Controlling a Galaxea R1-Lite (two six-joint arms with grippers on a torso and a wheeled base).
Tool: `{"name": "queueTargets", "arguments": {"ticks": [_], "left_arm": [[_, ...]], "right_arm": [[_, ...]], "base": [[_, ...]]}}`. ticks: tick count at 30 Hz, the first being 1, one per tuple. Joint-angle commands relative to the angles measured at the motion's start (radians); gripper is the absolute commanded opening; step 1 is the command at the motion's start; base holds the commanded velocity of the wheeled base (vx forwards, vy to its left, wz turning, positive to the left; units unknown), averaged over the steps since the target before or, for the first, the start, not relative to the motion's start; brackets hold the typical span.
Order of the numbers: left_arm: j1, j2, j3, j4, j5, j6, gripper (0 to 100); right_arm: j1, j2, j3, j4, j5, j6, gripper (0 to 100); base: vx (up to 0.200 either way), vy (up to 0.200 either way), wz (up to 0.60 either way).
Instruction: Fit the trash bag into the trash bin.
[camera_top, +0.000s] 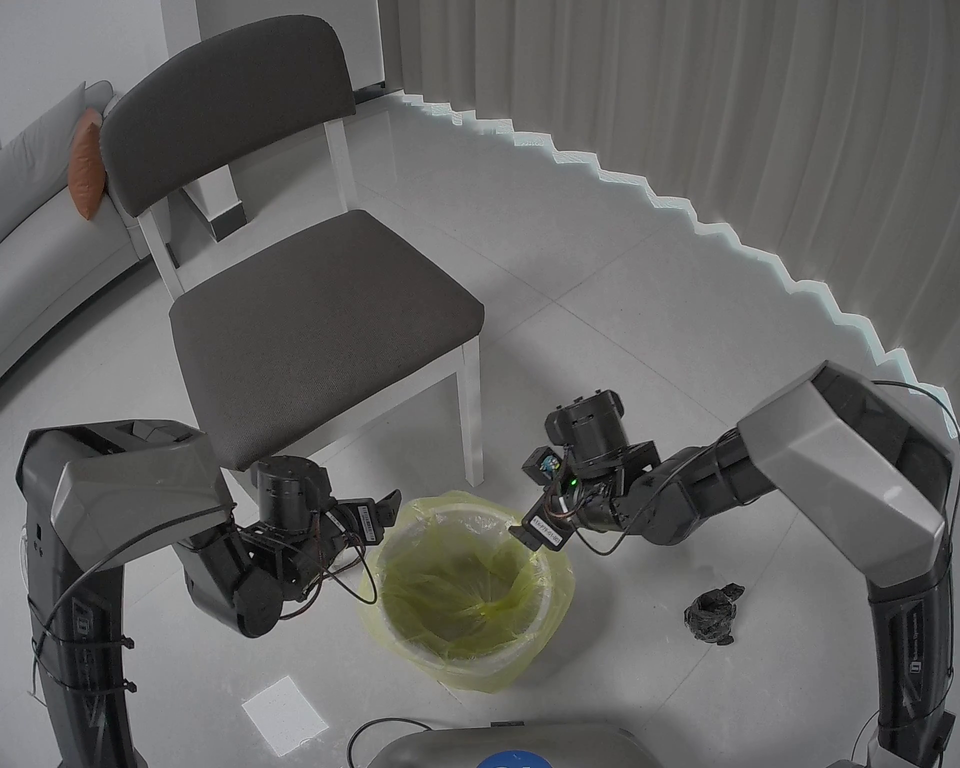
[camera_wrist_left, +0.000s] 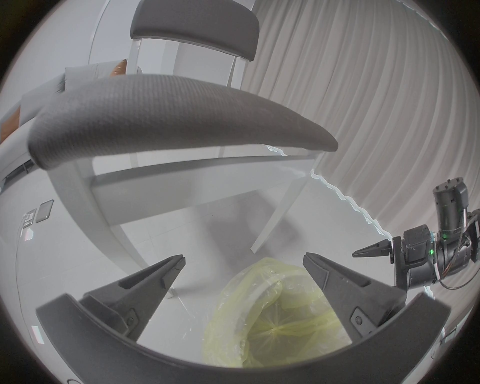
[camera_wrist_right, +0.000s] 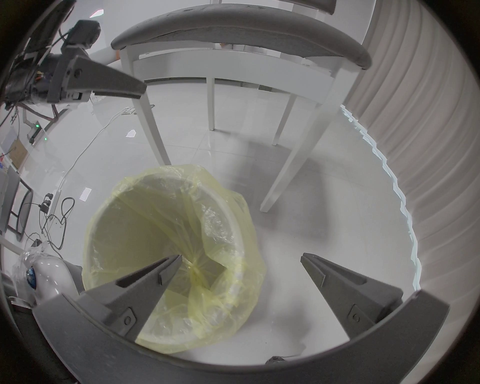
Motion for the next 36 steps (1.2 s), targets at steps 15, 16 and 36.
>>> {"name": "queueTargets", "arguments": {"ticks": [15, 16, 36], "left_arm": [[0.007, 0.176, -0.522, 0.549, 0.0, 0.025, 100], [0.006, 0.191, -0.528, 0.549, 0.0, 0.025, 100], [0.041, 0.291, -0.607, 0.595, -0.002, 0.052, 100]], "right_arm": [[-0.158, -0.301, 0.272, -0.088, 0.002, -0.008, 100], [-0.163, -0.303, 0.283, -0.093, 0.004, -0.008, 100], [-0.198, -0.297, 0.352, -0.142, 0.004, -0.016, 100]], "base": [[0.0, 0.0, 0.0], [0.0, 0.0, 0.0], [0.0, 0.0, 0.0]]}}
